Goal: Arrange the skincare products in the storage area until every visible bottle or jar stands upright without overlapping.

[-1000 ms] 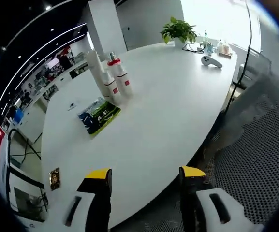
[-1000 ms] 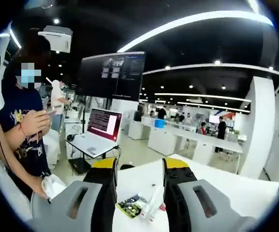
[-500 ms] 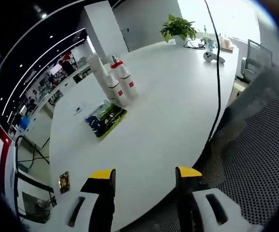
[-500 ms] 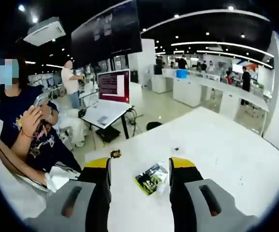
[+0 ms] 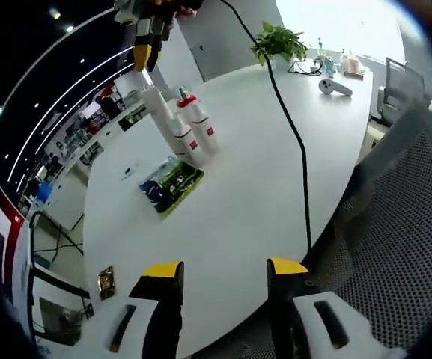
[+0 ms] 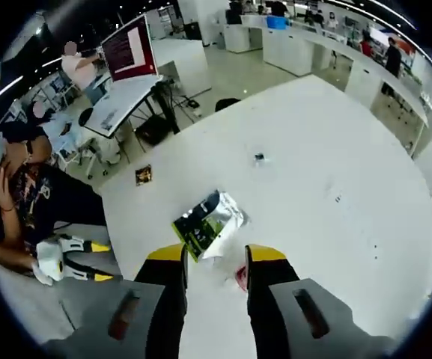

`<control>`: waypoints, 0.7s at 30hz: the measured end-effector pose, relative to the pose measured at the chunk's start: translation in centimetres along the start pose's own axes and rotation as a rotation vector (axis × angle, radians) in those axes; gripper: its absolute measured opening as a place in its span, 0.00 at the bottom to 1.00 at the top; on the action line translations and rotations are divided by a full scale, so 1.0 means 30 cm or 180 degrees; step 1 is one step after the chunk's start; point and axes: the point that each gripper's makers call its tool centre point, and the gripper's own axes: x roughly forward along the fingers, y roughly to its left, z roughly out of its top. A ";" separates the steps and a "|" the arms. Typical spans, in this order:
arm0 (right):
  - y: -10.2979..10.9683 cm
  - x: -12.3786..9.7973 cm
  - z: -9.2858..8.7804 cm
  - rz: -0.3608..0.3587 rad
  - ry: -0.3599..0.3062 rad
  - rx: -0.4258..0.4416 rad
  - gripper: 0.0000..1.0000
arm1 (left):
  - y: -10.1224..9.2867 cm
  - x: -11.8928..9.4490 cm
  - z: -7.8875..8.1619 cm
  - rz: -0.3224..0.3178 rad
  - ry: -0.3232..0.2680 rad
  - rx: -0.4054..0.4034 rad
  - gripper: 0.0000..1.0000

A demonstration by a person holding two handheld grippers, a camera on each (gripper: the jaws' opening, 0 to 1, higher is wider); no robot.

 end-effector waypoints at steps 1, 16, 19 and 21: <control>-0.001 0.030 -0.001 0.0025 0.0085 0.0065 0.26 | -0.002 0.000 -0.002 0.0001 0.0013 0.0011 0.46; 0.038 0.120 -0.033 0.0089 0.0710 -0.0740 0.07 | 0.012 0.003 0.012 0.0025 0.0046 0.0010 0.45; 0.028 0.122 -0.033 0.0047 0.0753 -0.0988 0.04 | 0.007 0.007 0.021 0.0002 0.0026 0.0030 0.45; 0.023 0.123 -0.038 0.0050 0.0798 -0.1271 0.03 | -0.001 0.010 0.011 -0.0021 0.0069 0.0037 0.45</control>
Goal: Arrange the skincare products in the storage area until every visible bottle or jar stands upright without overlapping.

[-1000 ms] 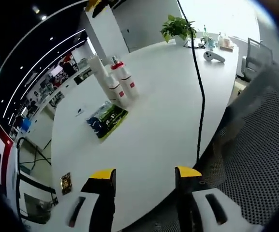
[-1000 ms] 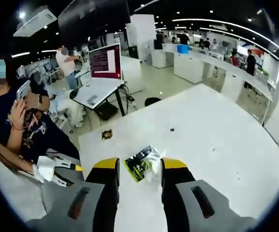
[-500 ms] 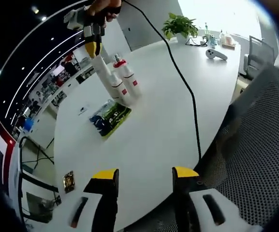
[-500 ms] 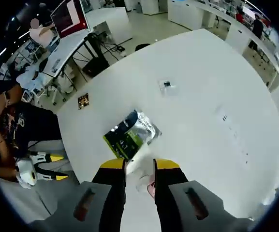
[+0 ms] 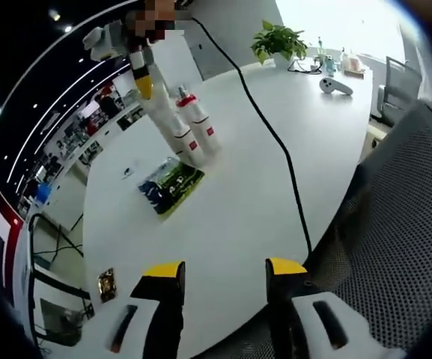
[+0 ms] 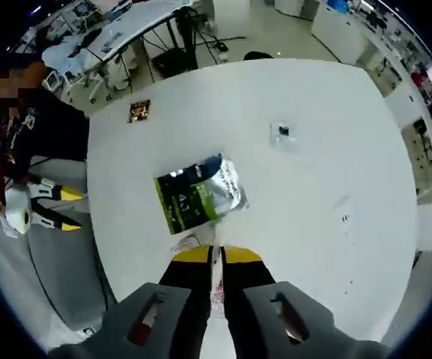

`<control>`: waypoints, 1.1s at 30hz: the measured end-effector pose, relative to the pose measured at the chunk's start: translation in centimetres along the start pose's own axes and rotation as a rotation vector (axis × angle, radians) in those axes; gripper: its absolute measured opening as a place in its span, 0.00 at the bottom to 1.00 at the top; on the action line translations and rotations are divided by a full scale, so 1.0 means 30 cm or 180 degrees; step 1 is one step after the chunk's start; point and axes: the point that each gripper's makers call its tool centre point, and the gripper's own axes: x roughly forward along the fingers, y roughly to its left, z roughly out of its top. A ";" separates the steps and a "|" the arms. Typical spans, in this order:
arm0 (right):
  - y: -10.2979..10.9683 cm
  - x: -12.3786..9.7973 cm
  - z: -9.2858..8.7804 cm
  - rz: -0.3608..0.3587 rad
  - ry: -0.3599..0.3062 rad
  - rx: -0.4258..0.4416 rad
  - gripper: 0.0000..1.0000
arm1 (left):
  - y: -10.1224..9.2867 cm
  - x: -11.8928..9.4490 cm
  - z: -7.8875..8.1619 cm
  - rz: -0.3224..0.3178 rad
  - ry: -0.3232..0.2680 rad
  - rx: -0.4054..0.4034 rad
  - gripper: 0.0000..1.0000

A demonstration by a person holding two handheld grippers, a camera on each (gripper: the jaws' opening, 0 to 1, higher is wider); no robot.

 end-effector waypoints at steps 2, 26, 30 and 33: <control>0.023 -0.007 -0.004 0.0024 0.0023 -0.0275 0.02 | -0.007 0.002 -0.001 -0.0021 0.0019 0.0049 0.45; -0.024 -0.003 -0.011 0.0014 0.0174 -0.0695 0.02 | -0.006 -0.003 -0.006 -0.0021 0.0039 0.0075 0.45; -0.016 -0.017 -0.006 0.0040 0.0114 -0.0584 0.05 | -0.003 -0.004 -0.001 -0.0011 0.0014 0.0070 0.45; -0.013 -0.021 0.000 0.0079 0.0035 -0.0449 0.11 | -0.003 -0.002 -0.004 -0.0011 0.0026 0.0079 0.45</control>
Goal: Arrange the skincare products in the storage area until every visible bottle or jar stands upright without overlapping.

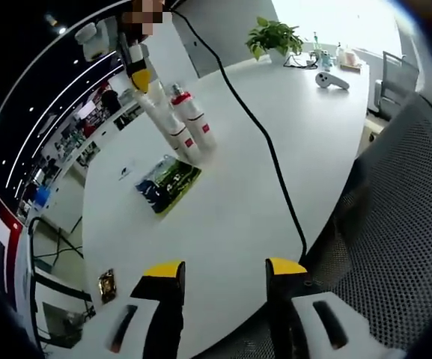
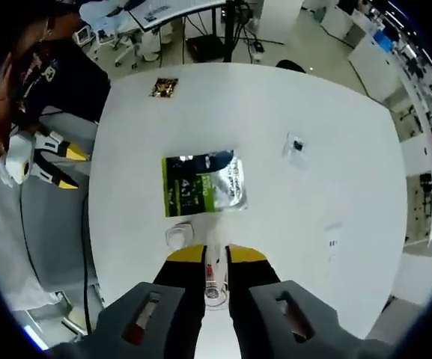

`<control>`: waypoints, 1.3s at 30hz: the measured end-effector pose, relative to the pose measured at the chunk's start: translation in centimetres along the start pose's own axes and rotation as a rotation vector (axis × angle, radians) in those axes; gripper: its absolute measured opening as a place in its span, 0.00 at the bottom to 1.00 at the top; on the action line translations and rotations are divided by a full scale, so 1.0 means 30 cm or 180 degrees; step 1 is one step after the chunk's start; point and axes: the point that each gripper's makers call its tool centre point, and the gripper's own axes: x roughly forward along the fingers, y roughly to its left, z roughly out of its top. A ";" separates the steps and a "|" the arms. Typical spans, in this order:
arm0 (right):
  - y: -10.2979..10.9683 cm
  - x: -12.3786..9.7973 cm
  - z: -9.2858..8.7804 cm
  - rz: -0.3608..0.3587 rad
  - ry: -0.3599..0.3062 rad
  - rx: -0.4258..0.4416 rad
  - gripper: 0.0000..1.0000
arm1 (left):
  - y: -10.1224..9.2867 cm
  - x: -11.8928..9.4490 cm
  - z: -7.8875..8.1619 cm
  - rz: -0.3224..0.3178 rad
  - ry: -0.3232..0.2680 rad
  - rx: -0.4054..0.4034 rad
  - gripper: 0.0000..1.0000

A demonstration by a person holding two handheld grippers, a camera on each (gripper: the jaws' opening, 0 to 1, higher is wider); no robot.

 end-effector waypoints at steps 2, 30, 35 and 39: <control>-0.004 0.000 -0.003 0.0028 -0.0037 0.0059 0.13 | -0.001 -0.001 0.003 -0.0002 -0.0014 0.0007 0.45; 0.613 -0.370 0.104 -0.1061 -0.3666 0.1337 0.31 | -0.031 0.005 0.007 -0.0127 -0.0028 0.0097 0.45; 0.736 -0.213 0.033 -0.0931 -0.3506 0.1601 0.34 | -0.034 0.002 0.011 -0.0139 -0.0047 0.0110 0.45; 0.772 -0.139 -0.006 -0.0799 -0.3533 0.2026 0.34 | -0.036 0.005 0.011 -0.0155 -0.0046 0.0132 0.45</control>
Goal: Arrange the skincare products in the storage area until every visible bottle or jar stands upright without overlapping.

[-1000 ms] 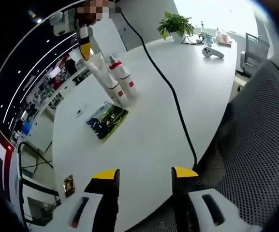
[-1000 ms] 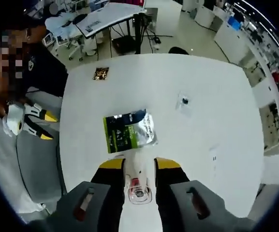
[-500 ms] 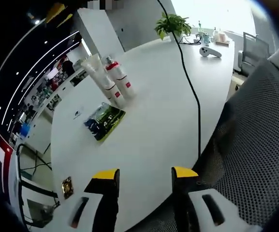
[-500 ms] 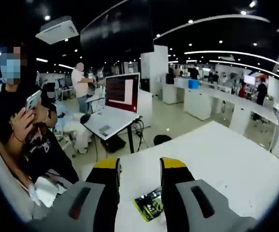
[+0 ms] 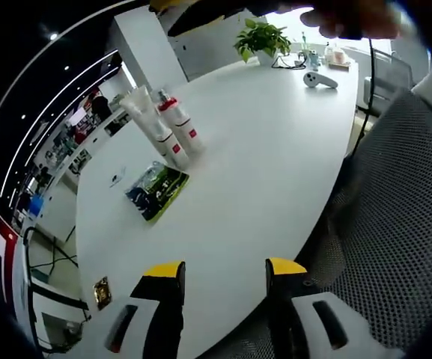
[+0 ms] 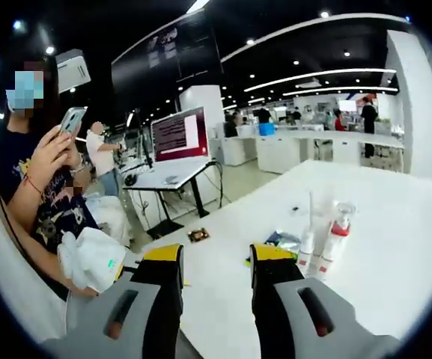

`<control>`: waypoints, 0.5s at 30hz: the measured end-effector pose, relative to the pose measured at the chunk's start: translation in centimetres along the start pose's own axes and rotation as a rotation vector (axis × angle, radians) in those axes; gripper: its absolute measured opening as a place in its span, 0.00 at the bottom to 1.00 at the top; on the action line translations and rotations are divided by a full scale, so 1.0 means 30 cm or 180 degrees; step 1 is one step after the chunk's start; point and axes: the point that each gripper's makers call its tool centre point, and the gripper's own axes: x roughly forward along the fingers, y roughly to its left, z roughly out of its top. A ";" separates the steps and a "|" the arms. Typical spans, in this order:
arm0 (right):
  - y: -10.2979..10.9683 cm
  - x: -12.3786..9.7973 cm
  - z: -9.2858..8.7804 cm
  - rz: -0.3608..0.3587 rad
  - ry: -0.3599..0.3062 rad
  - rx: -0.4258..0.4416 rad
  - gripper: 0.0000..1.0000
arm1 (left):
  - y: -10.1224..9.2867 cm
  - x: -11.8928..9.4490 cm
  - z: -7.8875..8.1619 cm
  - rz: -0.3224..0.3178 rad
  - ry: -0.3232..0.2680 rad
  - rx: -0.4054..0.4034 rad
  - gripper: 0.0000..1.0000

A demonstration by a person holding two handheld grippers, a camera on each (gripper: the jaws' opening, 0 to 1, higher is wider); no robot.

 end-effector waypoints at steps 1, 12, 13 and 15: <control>0.005 0.000 -0.026 0.0041 0.0016 0.0086 0.35 | -0.001 0.002 -0.003 -0.0011 0.0019 0.0007 0.45; 0.082 0.022 -0.175 0.0206 0.0341 -0.0120 0.34 | -0.019 -0.003 -0.007 -0.0092 0.0026 0.0011 0.44; 0.083 0.023 -0.177 0.0203 0.0343 -0.0142 0.34 | -0.017 -0.003 -0.008 -0.0083 0.0029 0.0009 0.44; 0.070 0.026 -0.202 0.0189 0.0440 -0.0230 0.35 | -0.013 -0.009 -0.005 -0.0066 0.0000 0.0006 0.44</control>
